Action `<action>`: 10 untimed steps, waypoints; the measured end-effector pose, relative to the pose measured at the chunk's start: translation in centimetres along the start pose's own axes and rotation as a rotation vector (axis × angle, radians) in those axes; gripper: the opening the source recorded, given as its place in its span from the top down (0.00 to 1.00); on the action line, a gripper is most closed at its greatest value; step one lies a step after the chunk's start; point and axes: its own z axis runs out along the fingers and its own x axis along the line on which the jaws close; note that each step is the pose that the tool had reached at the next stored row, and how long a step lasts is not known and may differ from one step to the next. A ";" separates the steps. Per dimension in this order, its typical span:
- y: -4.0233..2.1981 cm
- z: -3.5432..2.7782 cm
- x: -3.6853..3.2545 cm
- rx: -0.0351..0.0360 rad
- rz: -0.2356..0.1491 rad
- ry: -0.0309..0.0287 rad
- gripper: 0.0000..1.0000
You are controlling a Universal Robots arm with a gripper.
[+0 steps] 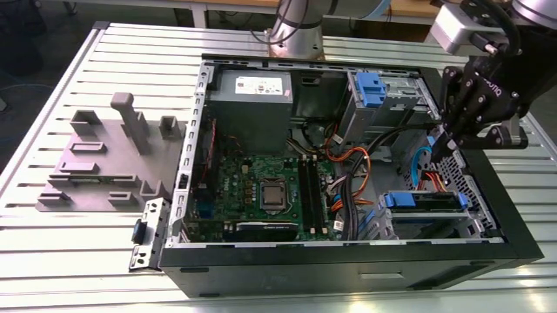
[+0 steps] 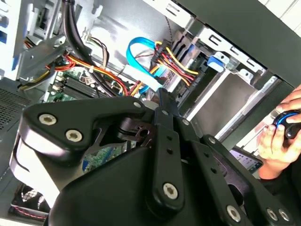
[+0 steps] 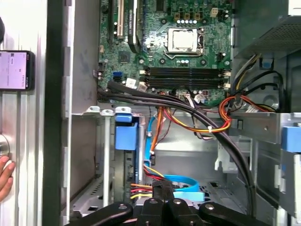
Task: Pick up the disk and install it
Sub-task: 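Insert the second disk wire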
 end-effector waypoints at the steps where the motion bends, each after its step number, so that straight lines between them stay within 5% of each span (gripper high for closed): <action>1: 0.00 0.00 -0.04 0.0000 0.000 0.0006 0.89; 7: 0.00 0.04 -0.05 0.0000 0.000 0.0012 0.89; 10: -0.01 0.26 -0.05 -0.0009 -0.002 0.0105 0.83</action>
